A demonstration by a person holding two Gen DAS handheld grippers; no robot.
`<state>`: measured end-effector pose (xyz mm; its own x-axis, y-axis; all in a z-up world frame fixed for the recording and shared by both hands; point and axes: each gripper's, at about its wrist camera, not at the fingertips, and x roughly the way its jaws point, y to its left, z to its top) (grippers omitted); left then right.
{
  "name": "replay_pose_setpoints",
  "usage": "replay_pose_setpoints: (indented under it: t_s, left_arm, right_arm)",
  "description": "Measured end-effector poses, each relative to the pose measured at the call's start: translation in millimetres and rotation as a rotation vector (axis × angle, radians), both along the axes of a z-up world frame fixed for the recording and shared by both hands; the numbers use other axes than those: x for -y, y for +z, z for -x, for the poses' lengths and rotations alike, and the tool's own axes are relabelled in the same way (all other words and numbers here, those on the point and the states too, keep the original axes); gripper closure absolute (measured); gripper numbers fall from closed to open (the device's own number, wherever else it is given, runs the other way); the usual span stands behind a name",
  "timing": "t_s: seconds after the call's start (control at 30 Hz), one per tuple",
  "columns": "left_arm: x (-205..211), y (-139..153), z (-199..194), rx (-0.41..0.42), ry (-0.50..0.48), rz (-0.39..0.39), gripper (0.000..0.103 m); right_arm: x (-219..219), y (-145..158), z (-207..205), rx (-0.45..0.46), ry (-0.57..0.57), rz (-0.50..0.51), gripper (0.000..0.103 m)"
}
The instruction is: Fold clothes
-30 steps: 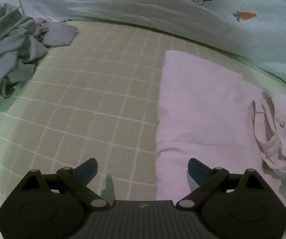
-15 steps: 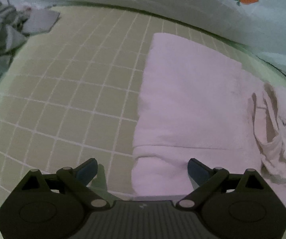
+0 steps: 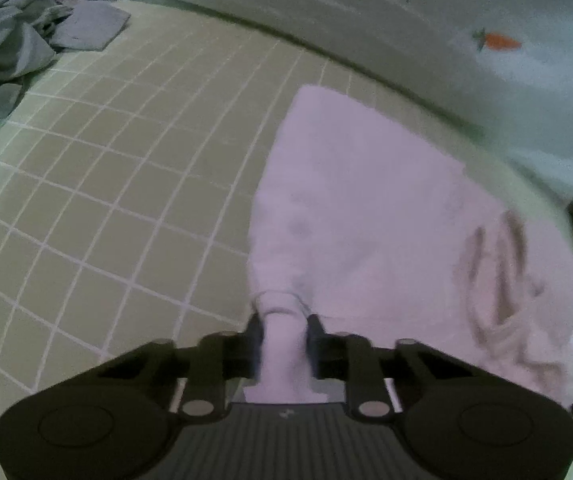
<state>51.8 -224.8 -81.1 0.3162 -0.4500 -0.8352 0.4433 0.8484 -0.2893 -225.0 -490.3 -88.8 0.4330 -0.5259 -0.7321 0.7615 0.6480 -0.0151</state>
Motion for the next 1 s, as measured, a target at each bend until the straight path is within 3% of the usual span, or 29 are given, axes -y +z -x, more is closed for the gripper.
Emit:
replay_pose_setpoints:
  t_s: [0.2, 0.4, 0.53, 0.63, 0.77, 0.87, 1.0]
  left_arm:
    - [18, 47, 23, 0.092, -0.05, 0.103, 0.089]
    - [95, 92, 71, 0.206, -0.231, 0.176, 0.091]
    - [153, 94, 111, 0.216, -0.368, 0.198, 0.091]
    - [195, 66, 137, 0.135, -0.408, 0.188, 0.091]
    - [225, 8, 149, -0.097, -0.309, 0.184, 0.091]
    - [226, -17, 151, -0.167, -0.217, 0.203, 0.091]
    - [217, -22, 153, -0.216, -0.145, 0.251, 0.09]
  right_arm:
    - [17, -1, 24, 0.02, -0.029, -0.013, 0.0]
    - [41, -1, 54, 0.04, -0.061, -0.021, 0.0]
    - [61, 3, 77, 0.047, -0.078, -0.019, 0.0]
    - [73, 4, 97, 0.038, -0.079, -0.003, 0.0]
    - [92, -1, 125, 0.015, -0.088, -0.002, 0.0]
    - [106, -6, 144, 0.003, -0.109, -0.015, 0.0]
    - [120, -13, 158, -0.003, -0.125, -0.043, 0.0]
